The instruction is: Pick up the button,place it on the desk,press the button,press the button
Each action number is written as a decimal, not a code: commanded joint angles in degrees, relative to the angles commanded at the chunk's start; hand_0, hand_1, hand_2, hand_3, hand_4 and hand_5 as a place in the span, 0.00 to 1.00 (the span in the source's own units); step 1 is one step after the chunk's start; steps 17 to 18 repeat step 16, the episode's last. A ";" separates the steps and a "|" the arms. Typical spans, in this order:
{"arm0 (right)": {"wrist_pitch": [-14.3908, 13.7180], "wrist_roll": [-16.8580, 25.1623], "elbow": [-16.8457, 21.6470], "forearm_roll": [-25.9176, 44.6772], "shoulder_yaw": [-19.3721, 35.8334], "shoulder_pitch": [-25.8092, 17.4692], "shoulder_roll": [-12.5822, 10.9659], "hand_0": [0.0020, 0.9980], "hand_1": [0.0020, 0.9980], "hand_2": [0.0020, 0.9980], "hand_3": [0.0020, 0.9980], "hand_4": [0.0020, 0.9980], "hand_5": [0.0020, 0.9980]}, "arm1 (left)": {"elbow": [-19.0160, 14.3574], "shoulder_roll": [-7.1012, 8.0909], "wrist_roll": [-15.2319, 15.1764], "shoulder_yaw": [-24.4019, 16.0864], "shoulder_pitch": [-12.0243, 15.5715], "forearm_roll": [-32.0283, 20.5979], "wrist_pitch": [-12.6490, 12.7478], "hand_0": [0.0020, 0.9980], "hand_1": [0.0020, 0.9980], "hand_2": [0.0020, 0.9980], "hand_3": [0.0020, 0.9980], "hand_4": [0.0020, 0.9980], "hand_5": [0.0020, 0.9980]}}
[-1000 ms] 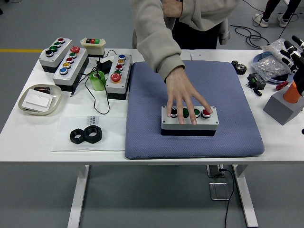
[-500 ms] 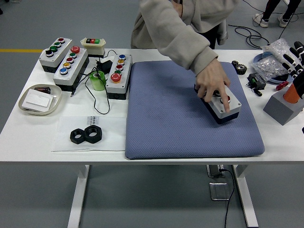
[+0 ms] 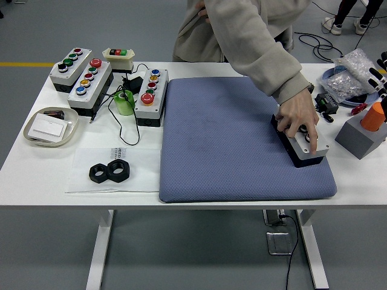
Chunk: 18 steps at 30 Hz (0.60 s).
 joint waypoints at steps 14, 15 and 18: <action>-0.47 -1.15 -0.26 -2.51 -0.33 0.27 0.02 0.98 0.88 0.91 0.90 0.69 0.40 | -0.05 0.00 -0.14 0.28 -0.16 -0.43 0.09 0.75 0.78 0.85 0.77 0.54 1.00; -0.48 -1.19 -0.26 -2.57 -0.34 0.30 0.03 0.98 0.88 0.91 0.90 0.69 0.40 | -0.05 0.00 -0.13 0.26 -0.17 -0.41 0.09 0.75 0.78 0.85 0.77 0.54 1.00; -0.48 -1.21 -0.26 -2.60 -0.35 0.31 0.03 0.98 0.88 0.91 0.90 0.69 0.40 | -0.04 0.00 -0.13 0.24 -0.17 -0.39 0.09 0.75 0.78 0.85 0.77 0.54 1.00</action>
